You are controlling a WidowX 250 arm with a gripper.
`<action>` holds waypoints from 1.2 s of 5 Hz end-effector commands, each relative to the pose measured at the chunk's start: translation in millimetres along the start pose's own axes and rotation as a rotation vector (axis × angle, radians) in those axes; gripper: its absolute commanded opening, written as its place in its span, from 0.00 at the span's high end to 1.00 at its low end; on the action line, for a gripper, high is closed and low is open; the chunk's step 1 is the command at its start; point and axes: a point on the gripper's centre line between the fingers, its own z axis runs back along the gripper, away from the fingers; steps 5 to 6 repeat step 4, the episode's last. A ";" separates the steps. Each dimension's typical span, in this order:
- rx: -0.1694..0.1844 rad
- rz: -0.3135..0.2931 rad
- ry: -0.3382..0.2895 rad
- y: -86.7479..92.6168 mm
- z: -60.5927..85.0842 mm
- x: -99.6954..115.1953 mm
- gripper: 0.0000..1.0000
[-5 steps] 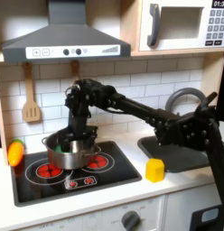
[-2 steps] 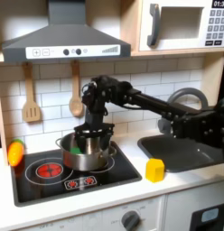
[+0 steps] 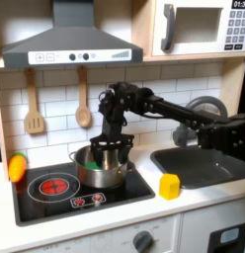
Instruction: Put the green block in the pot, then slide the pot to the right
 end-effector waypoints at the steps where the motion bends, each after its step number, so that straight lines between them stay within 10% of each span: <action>1: -0.013 -0.028 -0.005 -14.7 5.5 -8.1 0.00; 6: -0.014 -0.041 -0.012 -19.0 9.6 -10.7 0.00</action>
